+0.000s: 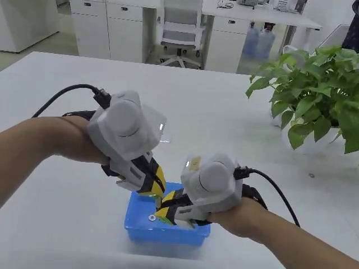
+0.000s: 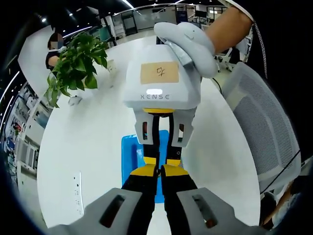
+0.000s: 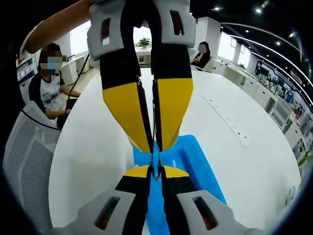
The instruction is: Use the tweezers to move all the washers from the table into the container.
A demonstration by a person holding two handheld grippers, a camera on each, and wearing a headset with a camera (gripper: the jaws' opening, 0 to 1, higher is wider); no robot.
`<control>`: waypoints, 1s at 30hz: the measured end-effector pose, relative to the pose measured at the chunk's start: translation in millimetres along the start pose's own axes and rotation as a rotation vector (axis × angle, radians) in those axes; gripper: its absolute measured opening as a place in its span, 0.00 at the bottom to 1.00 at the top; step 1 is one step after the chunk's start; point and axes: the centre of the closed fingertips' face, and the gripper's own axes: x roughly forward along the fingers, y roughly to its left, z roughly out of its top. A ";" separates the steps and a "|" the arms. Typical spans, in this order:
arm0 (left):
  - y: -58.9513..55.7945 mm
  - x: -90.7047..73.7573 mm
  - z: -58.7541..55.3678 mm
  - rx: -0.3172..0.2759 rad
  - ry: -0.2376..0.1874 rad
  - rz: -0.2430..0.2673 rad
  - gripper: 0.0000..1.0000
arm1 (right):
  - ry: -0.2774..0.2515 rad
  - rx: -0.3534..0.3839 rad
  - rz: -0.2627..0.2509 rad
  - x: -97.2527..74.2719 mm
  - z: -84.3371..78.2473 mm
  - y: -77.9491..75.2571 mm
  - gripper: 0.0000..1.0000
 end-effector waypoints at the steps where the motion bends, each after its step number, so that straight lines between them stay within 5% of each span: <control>1: 1.3 1.2 -1.6 -0.003 0.001 0.001 0.07 | 0.000 0.001 0.001 1.3 -0.7 -0.9 0.10; 30: 17.3 34.0 -34.4 -0.049 0.004 -0.001 0.07 | 0.026 0.014 0.014 37.0 -29.3 -17.9 0.10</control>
